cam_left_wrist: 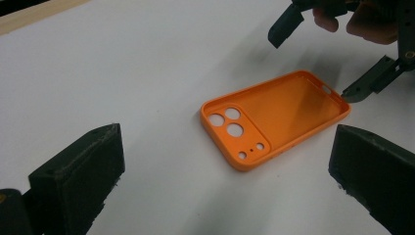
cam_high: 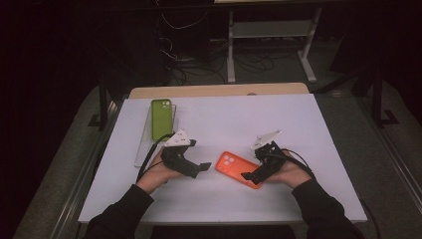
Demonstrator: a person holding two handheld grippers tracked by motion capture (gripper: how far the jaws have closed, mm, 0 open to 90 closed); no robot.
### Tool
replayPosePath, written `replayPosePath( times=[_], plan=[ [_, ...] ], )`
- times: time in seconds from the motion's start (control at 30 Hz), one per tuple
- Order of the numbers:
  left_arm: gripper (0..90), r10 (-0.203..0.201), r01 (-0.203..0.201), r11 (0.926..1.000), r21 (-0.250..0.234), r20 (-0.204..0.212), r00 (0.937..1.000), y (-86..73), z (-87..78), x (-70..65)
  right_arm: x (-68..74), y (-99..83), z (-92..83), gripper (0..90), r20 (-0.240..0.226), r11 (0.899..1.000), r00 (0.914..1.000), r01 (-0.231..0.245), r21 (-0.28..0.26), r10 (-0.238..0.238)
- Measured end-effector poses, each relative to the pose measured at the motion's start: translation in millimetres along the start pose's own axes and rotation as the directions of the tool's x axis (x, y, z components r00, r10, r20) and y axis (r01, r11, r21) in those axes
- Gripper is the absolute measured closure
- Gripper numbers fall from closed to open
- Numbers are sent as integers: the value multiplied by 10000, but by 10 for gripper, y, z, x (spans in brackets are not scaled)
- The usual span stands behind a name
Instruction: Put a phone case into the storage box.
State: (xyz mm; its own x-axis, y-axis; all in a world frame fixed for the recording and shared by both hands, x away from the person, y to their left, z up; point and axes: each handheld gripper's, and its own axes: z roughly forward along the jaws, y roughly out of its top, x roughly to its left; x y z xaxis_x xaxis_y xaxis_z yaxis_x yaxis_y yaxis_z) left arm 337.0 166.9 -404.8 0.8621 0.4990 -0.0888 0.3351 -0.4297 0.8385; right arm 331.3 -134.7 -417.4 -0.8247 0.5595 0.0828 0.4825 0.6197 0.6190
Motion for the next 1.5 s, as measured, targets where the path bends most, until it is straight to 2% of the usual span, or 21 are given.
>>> replayPosePath(
  times=[0.23,0.3,0.43,0.5,0.77,0.93,1.3,1.43,1.5],
  plan=[
    [0,47,-47,10000,50,-17,10000,-2,4,-1,14,-42,117,0,-96,9983,9998,177,551,-172],
    [0,79,-79,9999,94,-29,10000,-2,4,1,10,-52,158,0,24,9959,9992,396,809,-399],
    [0,80,-80,9999,110,-45,10000,-3,5,-4,5,-74,215,21,-1,9927,9984,558,1066,-561],
    [0,70,-69,9999,95,-37,10000,-2,4,-3,7,-86,214,36,-131,9920,9988,483,1166,-471],
    [0,34,-34,10000,78,-34,10000,-3,4,-7,22,-148,187,108,-92,9896,9980,630,1291,-623],
    [0,27,-27,10000,74,-38,10000,-3,6,-10,52,-158,182,141,101,9861,9954,932,1377,-955],
    [0,39,-38,9999,129,-34,10000,-4,12,-18,63,-149,177,151,160,9846,9952,930,1478,-964],
    [0,58,-58,9998,205,25,10000,6,17,-23,57,-152,170,153,101,9860,9957,899,1405,-922],
    [0,151,-152,9996,237,43,9999,19,17,-24,47,-153,161,153,-90,9872,9966,818,1370,-813]
  ],
)
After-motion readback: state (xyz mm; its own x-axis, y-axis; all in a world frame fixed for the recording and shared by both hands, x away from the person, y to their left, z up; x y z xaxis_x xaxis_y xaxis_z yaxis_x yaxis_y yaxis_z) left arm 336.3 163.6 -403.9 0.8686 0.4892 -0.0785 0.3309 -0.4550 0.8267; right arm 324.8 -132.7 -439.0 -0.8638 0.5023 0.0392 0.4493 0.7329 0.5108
